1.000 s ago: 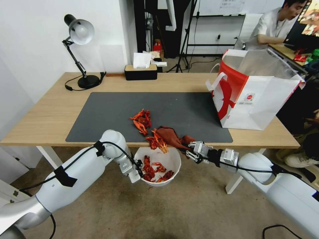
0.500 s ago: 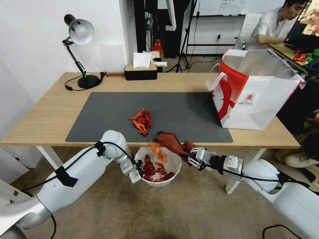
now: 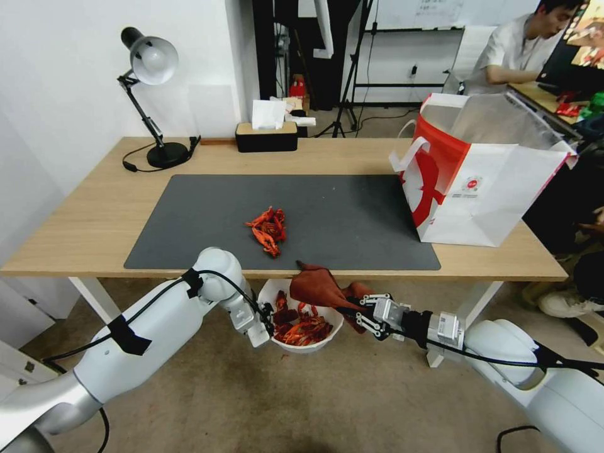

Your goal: Sweep shrimp from table into container with towel, then put container into takeout bag.

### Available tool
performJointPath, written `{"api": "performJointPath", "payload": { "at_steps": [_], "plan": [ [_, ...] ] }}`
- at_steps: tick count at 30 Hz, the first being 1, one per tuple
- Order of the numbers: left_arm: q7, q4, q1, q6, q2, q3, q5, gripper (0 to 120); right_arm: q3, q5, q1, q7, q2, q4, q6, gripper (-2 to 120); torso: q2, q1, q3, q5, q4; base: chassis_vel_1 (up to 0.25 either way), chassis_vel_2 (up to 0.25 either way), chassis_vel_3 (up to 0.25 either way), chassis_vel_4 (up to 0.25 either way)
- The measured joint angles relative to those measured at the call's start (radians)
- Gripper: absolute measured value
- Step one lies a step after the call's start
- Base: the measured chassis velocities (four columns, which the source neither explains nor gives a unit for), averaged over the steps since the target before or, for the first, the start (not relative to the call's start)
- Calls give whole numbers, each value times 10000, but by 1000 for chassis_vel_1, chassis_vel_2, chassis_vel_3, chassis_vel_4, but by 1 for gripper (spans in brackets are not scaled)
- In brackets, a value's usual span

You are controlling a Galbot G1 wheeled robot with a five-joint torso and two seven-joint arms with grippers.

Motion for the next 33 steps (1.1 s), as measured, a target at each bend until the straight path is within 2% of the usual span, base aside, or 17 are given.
{"api": "performJointPath", "payload": {
  "at_steps": [4, 7, 8, 10, 12, 14, 17, 19, 20, 22, 23, 25, 26, 27, 29, 31, 33],
  "plan": [
    [47, -68, 37, -1, 42, 7, 12, 0, -25, 620, 395, 370, -11, 72, 0, 7, 0, 1, 0, 1, 0, 0, 0, 0, 0],
    [75, -117, 128, -7, 105, -29, 23, 0, -518, 1982, 1349, 1344, -141, 59, -123, 7, 0, 1, 1, -1, 0, 0, 0, 0, 0],
    [75, -117, 128, -7, 105, -29, 23, 0, -518, 1982, 1349, 1344, -141, 59, -123, 7, 0, 1, 1, -1, 0, 0, 0, 0, 0],
    [75, -117, 164, -17, 158, -115, 23, 0, -1140, 2913, 2465, 2297, -104, -396, -317, 7, 0, 0, 1, 0, 0, 0, 0, 0, 0],
    [75, -118, 166, -20, 163, -127, 23, 0, -1318, 3041, 2757, 2470, -53, -553, -355, 7, 0, 0, 0, -1, -1, 0, 0, 0, 0],
    [76, -118, 180, -24, 213, -203, 23, 0, -2440, 3300, 4435, 3026, 348, -1555, -591, 7, 0, 2, 1, -1, -4, 0, 0, 0, 0],
    [76, -119, 188, -27, 250, -232, 19, 0, -3037, 3340, 5209, 3149, 572, -2048, -727, 7, 0, 1, 1, 2, -1, 0, 0, 0, 0],
    [74, -82, 248, -57, 328, -365, 4, 0, -4420, 3363, 6820, 3239, 1179, -3421, -977, 7, 0, 1, 2, -4, 2, 0, 0, 0, 0],
    [74, -82, 248, -57, 328, -365, 4, 0, -4420, 3363, 6820, 3239, 1179, -3421, -977, 7, 0, 1, 2, -4, 2, 0, 0, 0, 0],
    [69, 12, 318, -140, 387, -537, -13, 0, -5801, 3363, 8464, 3088, 2248, -5465, -1068, 7, -1, 4, 4, 0, 2, 0, 0, 0, 0],
    [69, 12, 318, -140, 387, -537, -13, 0, -5801, 3363, 8464, 3088, 2248, -5465, -1068, 7, -1, 4, 4, 0, 2, 0, 0, 0, 0],
    [66, 77, 332, -177, 440, -637, -19, 0, -6349, 3359, 9283, 2826, 3057, -6624, -1034, 7, -1, 5, 3, -3, 0, 0, 0, 0, 0],
    [66, 77, 332, -177, 440, -637, -19, 0, -6349, 3359, 9283, 2826, 3057, -6624, -1034, 7, -1, 5, 3, -3, 0, 0, 0, 0, 0],
    [66, 143, 348, -212, 479, -712, -19, 0, -6607, 3342, 9799, 2577, 3687, -7543, -963, 7, -1, 5, 3, 0, 4, 0, 0, 0, 0],
    [66, 186, 361, -236, 502, -756, -18, 0, -6699, 3337, 9996, 2467, 3933, -7954, -929, 7, -1, 5, 3, -3, 6, 0, 0, 0, 0],
    [58, 334, 410, -367, 549, -925, 19, 0, -6955, 3298, 10529, 2025, 4710, -9260, -842, 7, -1, 6, 3, -1, 4, 0, 0, 0, 0],
    [44, 409, 429, -423, 587, -997, 46, 0, -7051, 3215, 10743, 1777, 5023, -9794, -813, 7, -1, 5, 3, -3, -1, 0, 0, 0, 0]
  ]
}}
